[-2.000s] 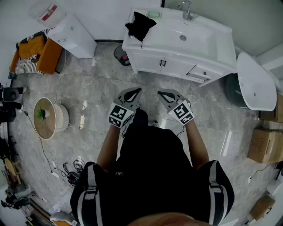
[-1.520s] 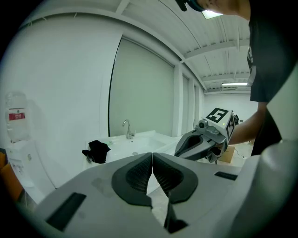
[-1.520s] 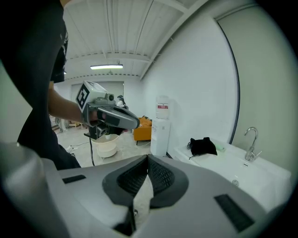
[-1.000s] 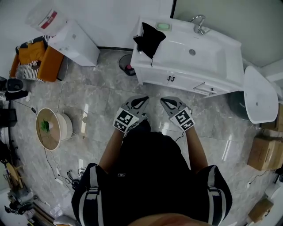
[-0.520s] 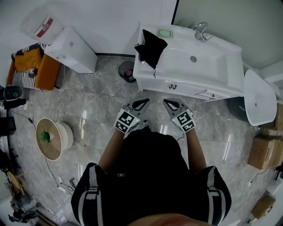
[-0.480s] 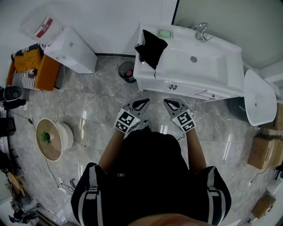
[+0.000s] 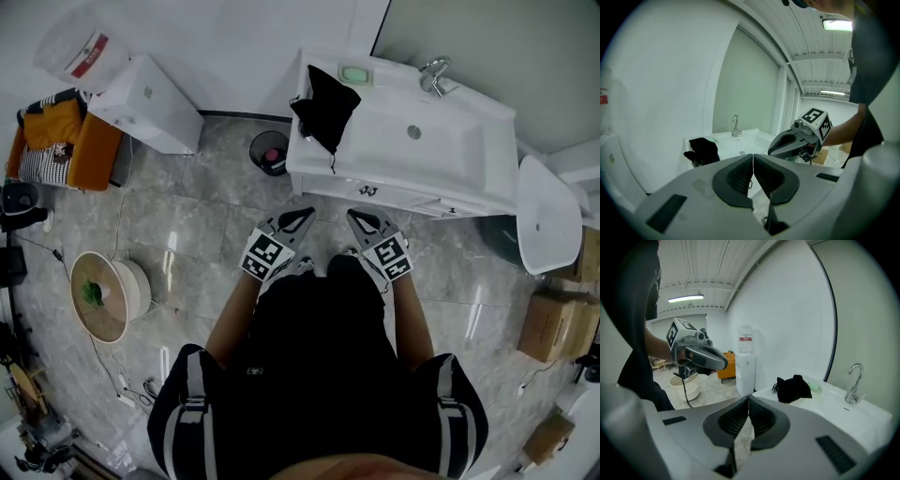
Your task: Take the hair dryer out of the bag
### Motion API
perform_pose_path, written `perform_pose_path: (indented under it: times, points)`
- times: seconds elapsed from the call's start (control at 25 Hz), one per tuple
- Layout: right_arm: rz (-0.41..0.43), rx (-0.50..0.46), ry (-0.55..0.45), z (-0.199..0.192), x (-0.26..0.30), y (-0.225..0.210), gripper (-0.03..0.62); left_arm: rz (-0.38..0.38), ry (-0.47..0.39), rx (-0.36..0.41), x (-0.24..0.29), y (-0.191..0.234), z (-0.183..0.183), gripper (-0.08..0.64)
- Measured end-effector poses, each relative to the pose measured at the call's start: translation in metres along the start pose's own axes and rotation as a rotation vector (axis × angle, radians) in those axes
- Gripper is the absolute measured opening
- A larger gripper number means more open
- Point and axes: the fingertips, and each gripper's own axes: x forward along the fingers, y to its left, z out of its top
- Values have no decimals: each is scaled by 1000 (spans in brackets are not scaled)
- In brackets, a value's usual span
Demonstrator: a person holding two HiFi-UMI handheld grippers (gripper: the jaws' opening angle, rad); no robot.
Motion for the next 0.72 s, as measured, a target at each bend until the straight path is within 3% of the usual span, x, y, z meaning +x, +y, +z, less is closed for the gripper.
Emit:
perform_pose_path:
  times: [0.24, 0.72]
  points:
    - [47, -14, -2, 3, 18, -15, 58, 49, 6, -23, 6, 16, -1, 17]
    - [178, -80, -11, 26, 51, -69, 59, 175, 19, -48, 37, 56, 29, 17]
